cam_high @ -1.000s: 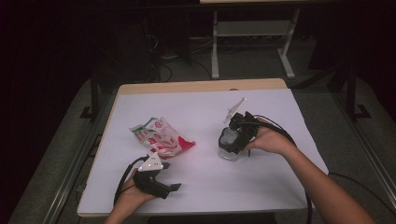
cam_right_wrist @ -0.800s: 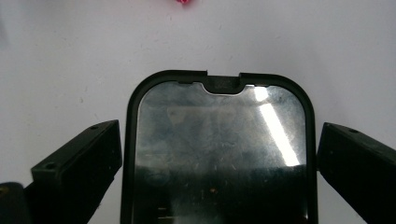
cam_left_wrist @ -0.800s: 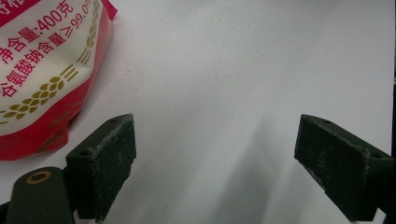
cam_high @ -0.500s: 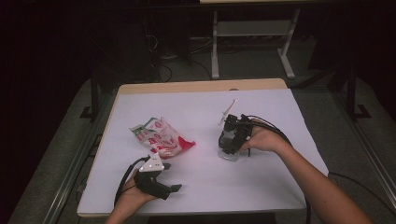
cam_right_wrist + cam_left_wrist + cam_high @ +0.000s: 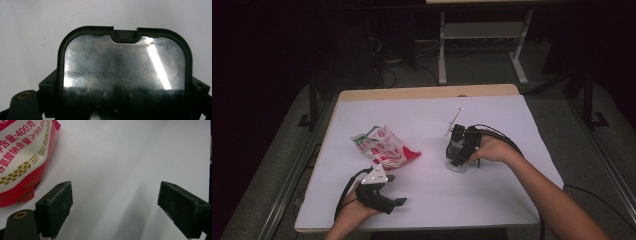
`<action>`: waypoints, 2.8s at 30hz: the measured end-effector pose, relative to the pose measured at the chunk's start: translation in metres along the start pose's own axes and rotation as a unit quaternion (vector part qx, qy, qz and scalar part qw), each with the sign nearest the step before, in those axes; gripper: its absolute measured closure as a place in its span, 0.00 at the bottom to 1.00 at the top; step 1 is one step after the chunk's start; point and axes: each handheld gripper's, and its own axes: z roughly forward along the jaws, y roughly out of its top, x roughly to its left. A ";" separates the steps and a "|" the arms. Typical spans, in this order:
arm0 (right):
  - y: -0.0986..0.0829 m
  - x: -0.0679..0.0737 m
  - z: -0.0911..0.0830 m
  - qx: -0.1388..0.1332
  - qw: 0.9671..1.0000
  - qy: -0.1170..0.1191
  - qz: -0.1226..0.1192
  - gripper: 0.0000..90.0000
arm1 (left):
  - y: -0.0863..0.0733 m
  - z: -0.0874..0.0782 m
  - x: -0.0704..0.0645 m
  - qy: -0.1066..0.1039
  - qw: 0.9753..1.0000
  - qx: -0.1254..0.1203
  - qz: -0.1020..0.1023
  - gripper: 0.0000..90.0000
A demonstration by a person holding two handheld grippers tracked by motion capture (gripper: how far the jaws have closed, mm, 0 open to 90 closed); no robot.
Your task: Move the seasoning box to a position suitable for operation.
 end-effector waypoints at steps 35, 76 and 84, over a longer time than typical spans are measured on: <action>-0.007 0.028 -0.023 -0.011 1.000 0.004 -0.024 0.17 | 0.001 0.001 -0.001 -0.003 1.000 0.005 0.007 0.14; -0.015 0.092 -0.005 0.008 0.995 -0.003 -0.095 0.17 | 0.001 0.004 -0.003 -0.009 1.000 0.001 0.002 0.14; -0.017 0.084 -0.004 0.000 0.996 0.013 -0.085 0.16 | 0.001 0.004 -0.003 -0.010 1.000 0.002 0.004 0.14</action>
